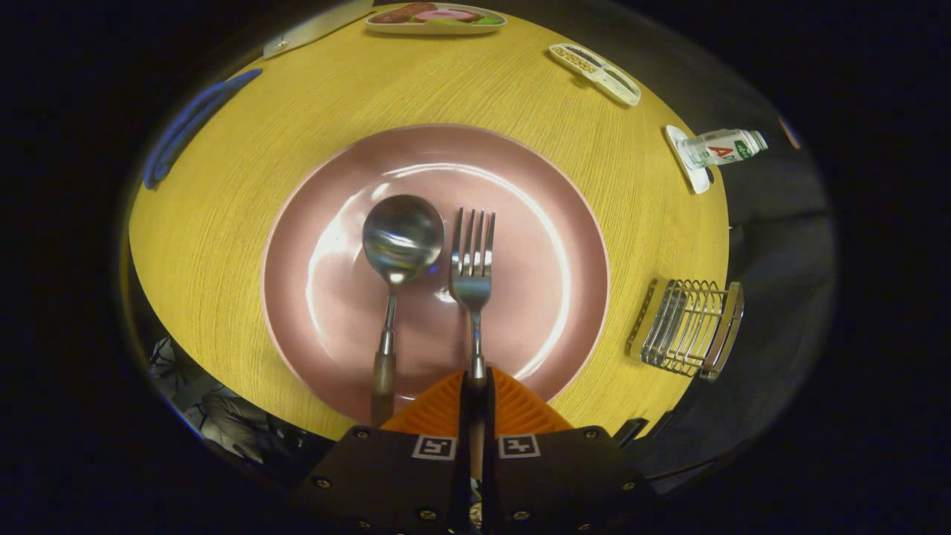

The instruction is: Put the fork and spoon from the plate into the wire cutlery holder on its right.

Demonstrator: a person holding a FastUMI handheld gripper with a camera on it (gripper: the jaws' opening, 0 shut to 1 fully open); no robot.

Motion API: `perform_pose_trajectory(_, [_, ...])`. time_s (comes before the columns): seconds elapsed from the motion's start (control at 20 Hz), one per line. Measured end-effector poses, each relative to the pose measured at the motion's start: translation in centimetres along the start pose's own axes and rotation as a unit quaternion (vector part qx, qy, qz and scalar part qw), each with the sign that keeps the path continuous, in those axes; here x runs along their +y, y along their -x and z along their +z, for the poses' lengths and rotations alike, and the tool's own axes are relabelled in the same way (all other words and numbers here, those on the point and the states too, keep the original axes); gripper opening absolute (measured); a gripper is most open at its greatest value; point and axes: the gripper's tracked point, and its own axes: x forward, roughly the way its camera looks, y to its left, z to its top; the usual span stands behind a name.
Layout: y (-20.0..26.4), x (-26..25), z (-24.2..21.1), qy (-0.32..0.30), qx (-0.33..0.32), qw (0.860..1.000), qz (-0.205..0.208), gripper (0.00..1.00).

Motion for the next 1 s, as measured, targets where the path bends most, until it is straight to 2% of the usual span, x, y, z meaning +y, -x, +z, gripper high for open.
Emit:
perform_pose_trajectory(0.5, [3.3,-2.1,2.2,-0.068,-0.032,0.997,-0.02,0.06])
perform_pose_trajectory(1.0, [6.8,-9.3,0.5,-0.136,-0.016,0.987,-0.08,0.06])
